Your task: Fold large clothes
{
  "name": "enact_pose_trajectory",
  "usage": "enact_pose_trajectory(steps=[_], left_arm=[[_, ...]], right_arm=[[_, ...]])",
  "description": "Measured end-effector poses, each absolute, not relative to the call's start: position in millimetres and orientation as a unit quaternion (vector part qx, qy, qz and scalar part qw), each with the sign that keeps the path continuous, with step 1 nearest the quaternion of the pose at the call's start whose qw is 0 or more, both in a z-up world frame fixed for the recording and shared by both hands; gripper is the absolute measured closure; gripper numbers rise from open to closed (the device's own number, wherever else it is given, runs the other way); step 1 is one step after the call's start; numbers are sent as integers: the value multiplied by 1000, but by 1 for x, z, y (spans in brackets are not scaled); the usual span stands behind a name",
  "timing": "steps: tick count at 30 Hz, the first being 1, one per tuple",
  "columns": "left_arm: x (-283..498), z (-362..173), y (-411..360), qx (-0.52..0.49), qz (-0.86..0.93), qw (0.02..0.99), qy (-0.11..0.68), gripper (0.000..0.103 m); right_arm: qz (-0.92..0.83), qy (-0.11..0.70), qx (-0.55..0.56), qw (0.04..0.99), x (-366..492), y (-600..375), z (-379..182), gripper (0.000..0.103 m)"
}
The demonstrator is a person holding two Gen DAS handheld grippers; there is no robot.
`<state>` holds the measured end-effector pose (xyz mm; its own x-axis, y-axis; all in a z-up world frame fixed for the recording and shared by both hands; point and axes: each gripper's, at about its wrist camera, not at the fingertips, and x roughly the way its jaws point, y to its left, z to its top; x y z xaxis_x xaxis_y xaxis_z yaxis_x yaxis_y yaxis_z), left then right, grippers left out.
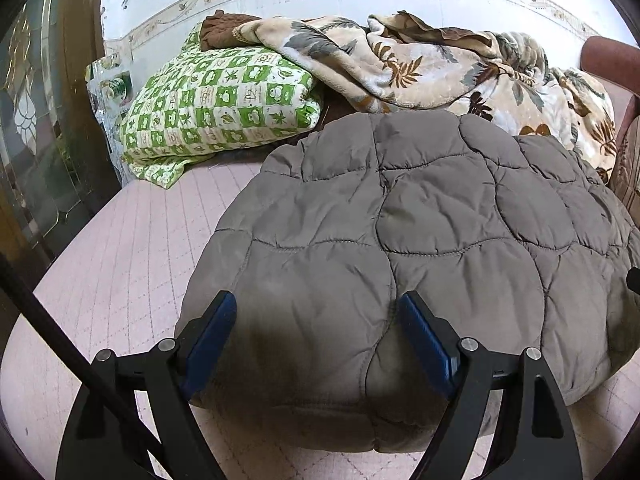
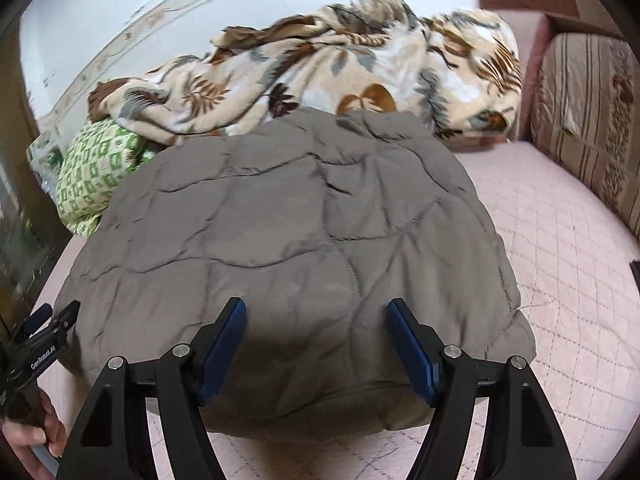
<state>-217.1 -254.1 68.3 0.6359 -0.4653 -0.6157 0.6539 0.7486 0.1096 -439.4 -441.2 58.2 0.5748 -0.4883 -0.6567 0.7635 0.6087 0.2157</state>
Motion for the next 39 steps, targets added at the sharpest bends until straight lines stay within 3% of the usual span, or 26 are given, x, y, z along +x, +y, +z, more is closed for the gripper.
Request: enact_pose_trajectory(steps=[39], left_arm=[[-213,58,-265,185,-310,889,281,19]], right_arm=[[-356,313,273,837,-433,-457,32,22]])
